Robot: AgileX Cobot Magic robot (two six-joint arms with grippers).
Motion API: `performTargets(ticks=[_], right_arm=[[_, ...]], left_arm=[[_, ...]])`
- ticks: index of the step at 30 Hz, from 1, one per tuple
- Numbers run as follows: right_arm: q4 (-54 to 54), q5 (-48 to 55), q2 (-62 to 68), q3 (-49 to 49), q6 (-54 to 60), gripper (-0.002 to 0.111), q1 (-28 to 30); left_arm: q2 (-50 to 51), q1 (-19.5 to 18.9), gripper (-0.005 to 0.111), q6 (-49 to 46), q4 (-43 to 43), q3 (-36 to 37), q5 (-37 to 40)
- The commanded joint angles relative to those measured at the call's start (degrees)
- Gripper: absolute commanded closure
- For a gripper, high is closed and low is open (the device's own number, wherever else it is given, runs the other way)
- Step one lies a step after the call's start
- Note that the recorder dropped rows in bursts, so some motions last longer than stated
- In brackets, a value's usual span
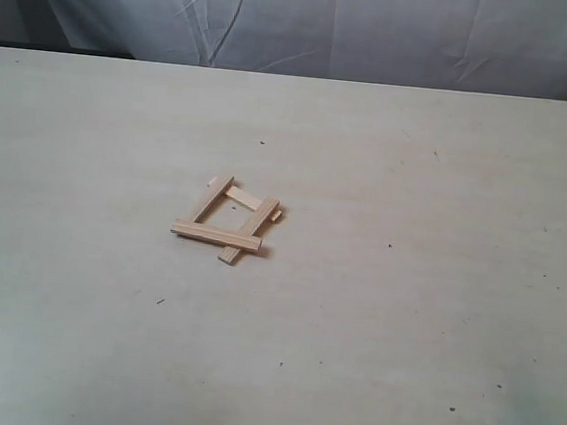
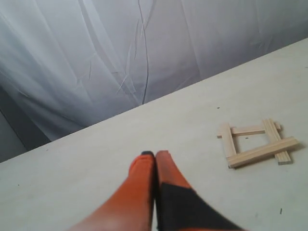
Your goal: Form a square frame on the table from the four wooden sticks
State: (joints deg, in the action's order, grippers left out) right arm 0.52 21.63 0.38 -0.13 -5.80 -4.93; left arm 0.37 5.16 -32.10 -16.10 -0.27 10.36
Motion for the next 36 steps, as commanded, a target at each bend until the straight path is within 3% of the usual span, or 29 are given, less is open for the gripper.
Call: performTargets(ticks=[1, 6, 8, 36], right_arm=[[-0.01, -0.78, -0.38, 0.13, 0.24, 0.108, 0.27], [-0.01, -0.78, -0.38, 0.13, 0.24, 0.108, 0.27], [-0.01, -0.68, -0.38, 0.13, 0.24, 0.108, 0.27], [-0.01, -0.78, -0.38, 0.13, 0.24, 0.108, 0.27]], left_arm=[[-0.37, 0.41, 0.107, 4.61, 2.11, 0.27, 2.54], [-0.37, 0.41, 0.107, 27.14, 15.35, 0.27, 3.04], [-0.37, 0.41, 0.107, 30.65, 17.45, 0.27, 3.04], [-0.37, 0.07, 0.107, 31.78, 17.04, 0.27, 2.89]])
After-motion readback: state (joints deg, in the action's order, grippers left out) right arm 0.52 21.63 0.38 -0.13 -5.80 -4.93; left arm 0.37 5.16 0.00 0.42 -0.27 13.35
